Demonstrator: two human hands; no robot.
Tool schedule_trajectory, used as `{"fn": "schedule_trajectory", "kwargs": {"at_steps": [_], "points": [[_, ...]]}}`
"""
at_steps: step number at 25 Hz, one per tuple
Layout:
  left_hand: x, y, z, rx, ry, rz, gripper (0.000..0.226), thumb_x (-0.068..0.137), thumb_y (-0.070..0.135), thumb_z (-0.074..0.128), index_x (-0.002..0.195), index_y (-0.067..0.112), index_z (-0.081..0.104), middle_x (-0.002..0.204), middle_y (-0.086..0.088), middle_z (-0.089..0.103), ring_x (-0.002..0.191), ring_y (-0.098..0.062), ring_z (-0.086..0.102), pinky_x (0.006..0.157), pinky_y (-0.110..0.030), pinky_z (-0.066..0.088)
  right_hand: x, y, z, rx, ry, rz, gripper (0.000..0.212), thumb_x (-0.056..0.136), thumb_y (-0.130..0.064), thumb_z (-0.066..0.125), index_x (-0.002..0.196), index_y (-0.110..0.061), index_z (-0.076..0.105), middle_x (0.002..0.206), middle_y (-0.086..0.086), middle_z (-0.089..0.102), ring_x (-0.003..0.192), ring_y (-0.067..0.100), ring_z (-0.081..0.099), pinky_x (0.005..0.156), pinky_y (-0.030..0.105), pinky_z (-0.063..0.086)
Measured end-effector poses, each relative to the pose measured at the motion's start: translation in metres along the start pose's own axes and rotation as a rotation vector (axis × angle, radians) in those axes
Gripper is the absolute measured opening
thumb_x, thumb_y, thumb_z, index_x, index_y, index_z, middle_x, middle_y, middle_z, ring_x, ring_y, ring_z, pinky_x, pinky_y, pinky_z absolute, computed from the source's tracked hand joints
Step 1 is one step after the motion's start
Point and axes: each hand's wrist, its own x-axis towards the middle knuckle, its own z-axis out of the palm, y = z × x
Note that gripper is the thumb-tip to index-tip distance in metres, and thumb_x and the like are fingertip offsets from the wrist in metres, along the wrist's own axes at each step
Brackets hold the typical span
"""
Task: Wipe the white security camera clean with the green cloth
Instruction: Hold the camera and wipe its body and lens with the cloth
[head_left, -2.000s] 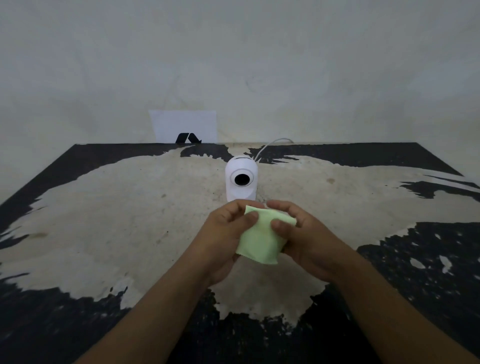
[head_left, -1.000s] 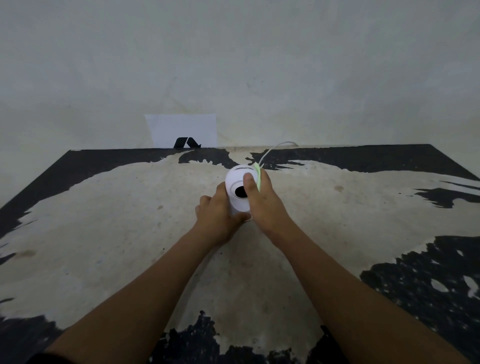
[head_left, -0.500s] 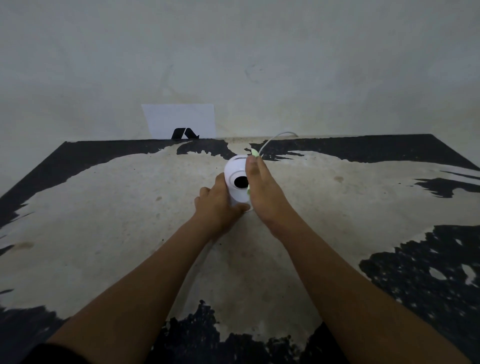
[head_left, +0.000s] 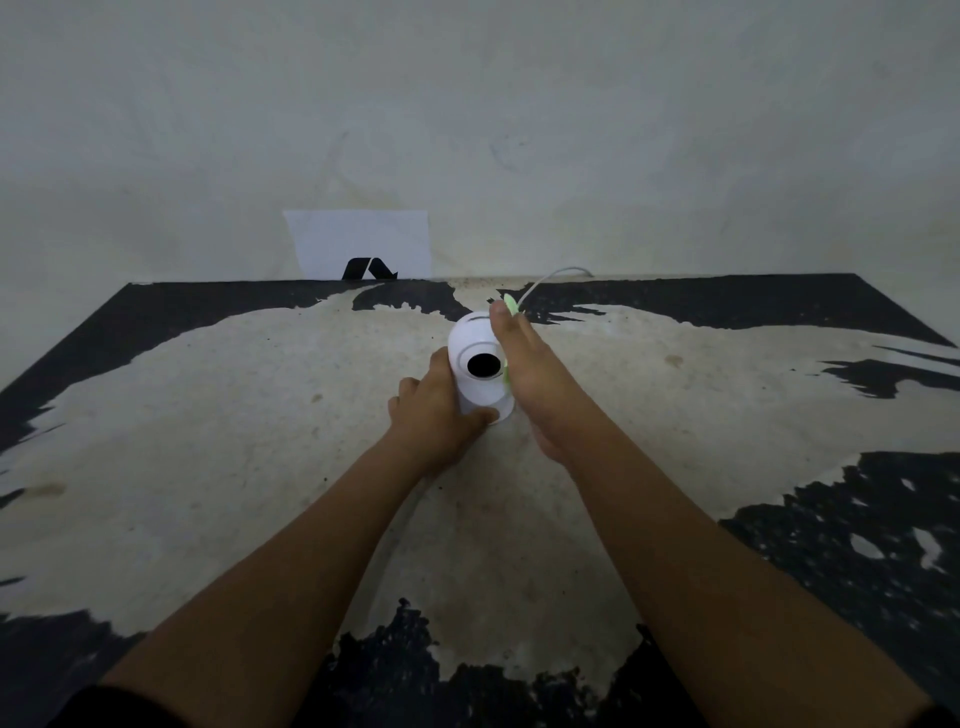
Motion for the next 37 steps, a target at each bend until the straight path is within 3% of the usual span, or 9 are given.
{"fn": "schedule_trajectory", "kwargs": {"at_steps": [5,9,11,16,19,24,28,33,37], "points": [[-0.003,0.004,0.0,-0.026,0.003,0.004,0.079,0.074,0.045,0.068,0.136,0.025,0.023,0.129,-0.008,0.053,0.115,-0.031,0.043,0.086,-0.04,0.03,-0.005,0.019,-0.013,-0.013,-0.039,0.087,0.048,0.082,-0.029,0.061,0.128,-0.017,0.055,0.12,0.007,0.066,0.108,0.024,0.062,0.096,0.044,0.051],[-0.005,0.004,0.001,-0.061,0.027,-0.034,0.076,0.072,0.048,0.067,0.133,0.026,0.027,0.123,-0.01,0.053,0.114,-0.032,0.041,0.082,-0.036,0.024,-0.028,0.025,-0.014,-0.336,0.045,-0.021,0.011,0.086,-0.011,0.054,0.092,-0.011,0.064,0.087,0.007,0.063,0.08,0.021,0.057,0.057,0.025,0.04],[-0.007,0.006,0.0,-0.07,0.014,-0.033,0.077,0.072,0.049,0.066,0.134,0.027,0.026,0.123,-0.012,0.053,0.116,-0.034,0.04,0.082,-0.036,0.023,-0.038,0.022,-0.017,-0.37,0.081,-0.047,0.018,0.085,-0.004,0.048,0.073,-0.007,0.06,0.072,0.008,0.057,0.068,0.022,0.052,0.053,0.026,0.036],[-0.01,0.0,-0.019,-0.072,-0.032,-0.088,0.062,0.084,0.034,0.057,0.14,0.03,0.03,0.135,-0.007,0.05,0.125,-0.036,0.039,0.098,-0.043,0.033,-0.059,0.011,-0.028,-0.249,-0.02,-0.104,0.026,0.091,-0.007,0.046,0.096,-0.018,0.069,0.094,0.012,0.067,0.081,0.021,0.057,0.067,0.031,0.044],[-0.032,-0.003,-0.038,-0.574,0.182,-0.081,0.035,0.093,0.02,0.047,0.128,0.024,0.049,0.119,0.002,0.056,0.107,-0.019,0.054,0.079,-0.028,0.046,-0.056,0.007,-0.036,-0.132,-0.085,-0.094,0.028,0.092,-0.008,0.048,0.089,-0.03,0.066,0.088,0.0,0.066,0.08,0.016,0.056,0.066,0.03,0.043],[-0.058,-0.005,-0.048,-0.911,-0.27,-0.163,0.027,0.09,0.029,0.056,0.11,0.012,0.066,0.108,-0.008,0.072,0.096,-0.022,0.067,0.082,-0.034,0.055,-0.045,0.009,-0.025,-0.129,-0.24,-0.107,0.016,0.089,-0.01,0.058,0.089,-0.025,0.061,0.094,0.005,0.063,0.084,0.021,0.056,0.072,0.037,0.046],[-0.041,-0.021,-0.057,-1.055,-0.033,-0.346,0.016,0.088,0.014,0.059,0.101,0.005,0.064,0.105,-0.017,0.07,0.092,-0.029,0.067,0.083,-0.041,0.056,-0.025,0.007,-0.035,0.015,0.094,-0.163,0.009,0.091,-0.017,0.057,0.096,-0.022,0.062,0.096,0.006,0.065,0.085,0.022,0.059,0.075,0.038,0.051],[-0.015,-0.01,-0.047,-0.906,0.124,-0.418,0.008,0.09,0.02,0.055,0.089,0.013,0.055,0.099,-0.017,0.06,0.084,-0.026,0.057,0.072,-0.04,0.049,0.001,0.009,-0.027,-0.018,0.12,-0.091,0.03,0.094,-0.033,0.052,0.122,-0.023,0.056,0.12,-0.002,0.063,0.11,0.016,0.059,0.096,0.038,0.049],[-0.017,0.015,-0.02,-0.657,0.013,-0.272,0.021,0.092,0.015,0.045,0.113,0.014,0.042,0.106,-0.008,0.053,0.083,-0.015,0.053,0.07,-0.031,0.047,0.002,0.012,-0.014,0.064,0.129,-0.108,0.031,0.093,-0.035,0.052,0.122,-0.022,0.054,0.105,-0.009,0.063,0.095,0.008,0.061,0.077,0.028,0.049]]}}
